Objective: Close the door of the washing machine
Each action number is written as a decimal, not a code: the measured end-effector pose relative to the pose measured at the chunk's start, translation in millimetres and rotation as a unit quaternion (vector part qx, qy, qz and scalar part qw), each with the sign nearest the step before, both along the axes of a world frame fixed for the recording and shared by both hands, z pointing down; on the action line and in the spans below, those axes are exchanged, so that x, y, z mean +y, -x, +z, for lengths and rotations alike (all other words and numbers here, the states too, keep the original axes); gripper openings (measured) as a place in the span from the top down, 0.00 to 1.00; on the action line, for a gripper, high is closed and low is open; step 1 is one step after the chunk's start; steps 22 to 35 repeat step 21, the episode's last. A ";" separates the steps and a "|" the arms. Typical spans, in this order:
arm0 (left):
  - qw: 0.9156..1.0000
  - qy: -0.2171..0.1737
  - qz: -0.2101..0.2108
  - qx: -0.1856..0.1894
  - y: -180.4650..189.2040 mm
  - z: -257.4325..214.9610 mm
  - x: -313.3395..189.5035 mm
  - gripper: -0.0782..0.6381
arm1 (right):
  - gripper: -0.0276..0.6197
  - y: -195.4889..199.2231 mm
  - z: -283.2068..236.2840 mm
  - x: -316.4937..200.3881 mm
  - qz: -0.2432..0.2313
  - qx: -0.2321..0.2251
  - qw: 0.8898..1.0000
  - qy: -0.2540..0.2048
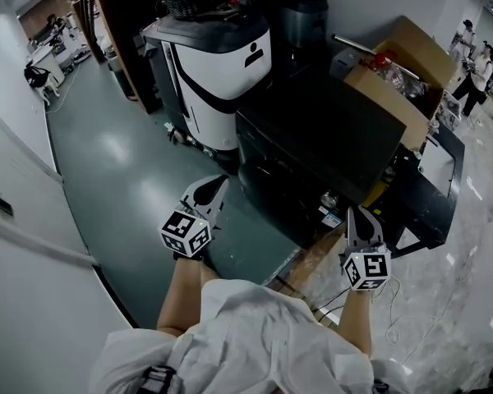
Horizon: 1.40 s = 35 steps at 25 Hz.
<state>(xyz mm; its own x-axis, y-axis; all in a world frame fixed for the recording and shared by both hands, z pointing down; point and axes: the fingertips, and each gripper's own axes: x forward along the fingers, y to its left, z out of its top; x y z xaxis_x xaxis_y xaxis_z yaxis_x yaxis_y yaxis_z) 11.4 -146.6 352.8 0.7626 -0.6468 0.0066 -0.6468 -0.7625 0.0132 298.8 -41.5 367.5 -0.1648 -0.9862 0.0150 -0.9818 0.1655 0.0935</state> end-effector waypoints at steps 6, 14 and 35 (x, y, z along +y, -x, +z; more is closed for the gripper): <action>1.000 -0.006 0.004 0.003 -3.7 -5.1 1.4 0.87 | 0.92 3.0 -4.1 -1.5 -0.003 0.002 1.000 -0.005; 1.000 -0.011 0.003 0.006 -2.4 -7.5 0.3 0.87 | 0.92 4.3 -4.9 -4.7 -0.005 0.006 1.000 -0.003; 1.000 -0.006 0.004 0.007 1.1 -6.0 -4.5 0.87 | 0.92 9.0 -2.5 -9.1 -0.005 0.005 1.000 0.003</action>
